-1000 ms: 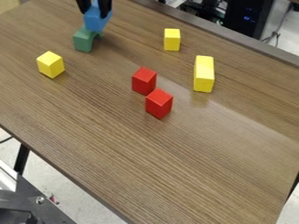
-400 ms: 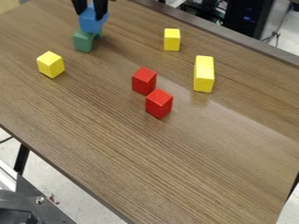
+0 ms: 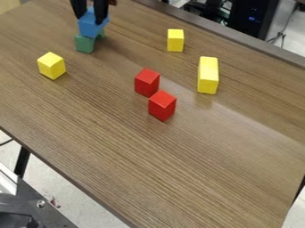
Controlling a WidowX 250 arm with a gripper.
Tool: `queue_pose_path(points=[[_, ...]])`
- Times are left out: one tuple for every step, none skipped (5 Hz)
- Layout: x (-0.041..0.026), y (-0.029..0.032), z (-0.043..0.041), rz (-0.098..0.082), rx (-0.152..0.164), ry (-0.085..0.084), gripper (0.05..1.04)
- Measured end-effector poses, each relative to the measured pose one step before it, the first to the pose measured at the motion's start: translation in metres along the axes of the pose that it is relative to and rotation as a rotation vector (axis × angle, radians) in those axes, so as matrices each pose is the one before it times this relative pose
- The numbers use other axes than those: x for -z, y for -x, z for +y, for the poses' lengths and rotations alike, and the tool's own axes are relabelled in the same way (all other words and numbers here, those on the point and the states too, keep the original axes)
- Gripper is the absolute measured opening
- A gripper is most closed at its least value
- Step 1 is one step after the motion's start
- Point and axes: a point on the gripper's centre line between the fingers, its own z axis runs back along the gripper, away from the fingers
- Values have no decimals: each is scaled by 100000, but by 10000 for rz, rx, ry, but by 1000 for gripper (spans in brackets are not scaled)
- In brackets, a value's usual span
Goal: Put the blue rectangular block on top of the green arch on the left side of the table
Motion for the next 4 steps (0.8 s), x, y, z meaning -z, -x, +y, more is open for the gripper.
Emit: queue_pose_path(points=[[-964, -116, 158, -264, -117, -91, 532], [12, 89, 112, -8, -84, -45, 532], [68, 90, 154, 21, -76, -29, 532], [34, 66, 138, 24, -61, -53, 532]])
